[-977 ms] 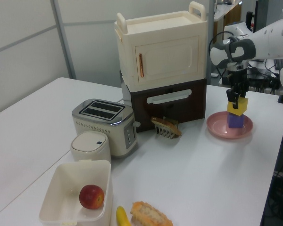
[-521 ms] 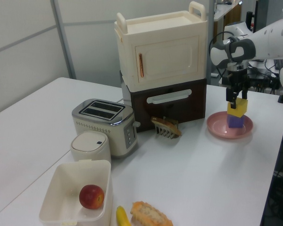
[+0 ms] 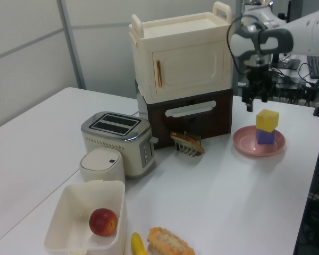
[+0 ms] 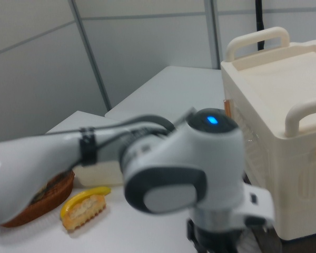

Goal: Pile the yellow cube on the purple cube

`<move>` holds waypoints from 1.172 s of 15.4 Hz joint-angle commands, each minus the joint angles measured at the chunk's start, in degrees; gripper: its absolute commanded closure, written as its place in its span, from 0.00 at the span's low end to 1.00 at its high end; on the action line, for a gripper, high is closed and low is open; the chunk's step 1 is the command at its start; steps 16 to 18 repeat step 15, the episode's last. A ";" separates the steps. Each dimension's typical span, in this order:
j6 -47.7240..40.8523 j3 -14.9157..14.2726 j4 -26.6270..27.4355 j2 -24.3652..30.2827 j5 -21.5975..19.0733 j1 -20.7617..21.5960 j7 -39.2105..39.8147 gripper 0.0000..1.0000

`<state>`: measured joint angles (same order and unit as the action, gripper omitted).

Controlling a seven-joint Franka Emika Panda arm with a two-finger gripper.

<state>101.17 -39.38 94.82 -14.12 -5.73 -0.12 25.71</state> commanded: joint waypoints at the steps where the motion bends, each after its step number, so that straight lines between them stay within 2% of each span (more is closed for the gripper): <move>1: -6.75 2.63 1.51 6.63 6.59 8.62 -10.92 0.00; 3: -11.59 9.20 1.42 10.06 8.71 9.08 -15.49 0.00; 6: -13.01 19.31 1.42 12.88 8.81 8.03 -22.35 0.00; 9: -12.58 30.56 0.64 12.89 8.72 2.87 -26.23 0.00; 10: -12.49 32.86 0.11 12.80 8.37 1.45 -26.93 0.00; 18: -12.14 33.58 -1.12 12.45 7.05 1.26 -27.56 0.00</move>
